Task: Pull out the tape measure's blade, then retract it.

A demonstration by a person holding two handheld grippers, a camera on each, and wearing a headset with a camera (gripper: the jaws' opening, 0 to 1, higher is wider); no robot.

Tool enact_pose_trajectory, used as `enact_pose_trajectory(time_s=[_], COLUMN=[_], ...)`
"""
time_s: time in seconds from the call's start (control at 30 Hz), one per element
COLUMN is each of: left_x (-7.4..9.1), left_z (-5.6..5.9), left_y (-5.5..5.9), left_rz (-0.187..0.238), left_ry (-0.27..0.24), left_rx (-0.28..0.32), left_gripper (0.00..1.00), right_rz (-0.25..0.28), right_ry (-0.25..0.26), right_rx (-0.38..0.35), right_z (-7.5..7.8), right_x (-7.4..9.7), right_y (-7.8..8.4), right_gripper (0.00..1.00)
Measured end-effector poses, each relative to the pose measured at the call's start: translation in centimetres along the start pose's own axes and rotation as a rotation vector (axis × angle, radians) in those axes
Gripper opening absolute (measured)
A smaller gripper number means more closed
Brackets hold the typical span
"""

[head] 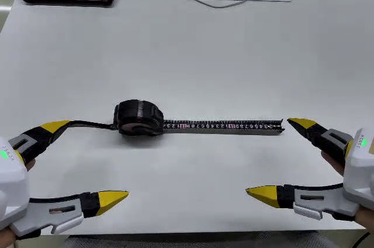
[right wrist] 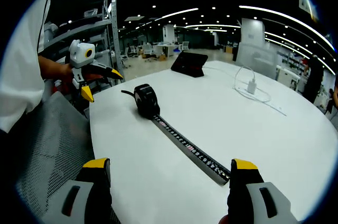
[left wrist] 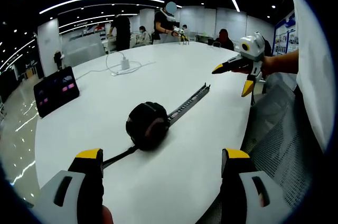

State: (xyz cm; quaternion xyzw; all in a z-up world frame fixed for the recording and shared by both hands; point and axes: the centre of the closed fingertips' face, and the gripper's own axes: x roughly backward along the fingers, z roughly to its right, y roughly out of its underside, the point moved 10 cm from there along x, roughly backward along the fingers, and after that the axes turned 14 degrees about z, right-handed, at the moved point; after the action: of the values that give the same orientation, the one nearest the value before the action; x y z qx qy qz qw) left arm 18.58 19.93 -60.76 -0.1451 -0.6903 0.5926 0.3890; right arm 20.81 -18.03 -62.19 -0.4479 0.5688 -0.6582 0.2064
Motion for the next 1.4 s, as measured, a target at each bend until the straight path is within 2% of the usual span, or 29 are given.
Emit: enact_pose_trajectory(time_s=[1.03,1.4], left_x=[0.12,-0.13], left_z=[-0.16,-0.29], left_y=[-0.13,-0.13], left_rz=[0.016,0.007], left_ry=[-0.011,-0.023], left_rx=[0.053,0.061], left_gripper=[0.91,0.93], right_rz=[-0.028,-0.031], right_ry=[0.002,-0.001], right_rx=[-0.002,0.001], right_z=[0.05,0.26], right_x=[0.87,0.79], right_y=[0.38,0.23], right_gripper=[0.94,0.94])
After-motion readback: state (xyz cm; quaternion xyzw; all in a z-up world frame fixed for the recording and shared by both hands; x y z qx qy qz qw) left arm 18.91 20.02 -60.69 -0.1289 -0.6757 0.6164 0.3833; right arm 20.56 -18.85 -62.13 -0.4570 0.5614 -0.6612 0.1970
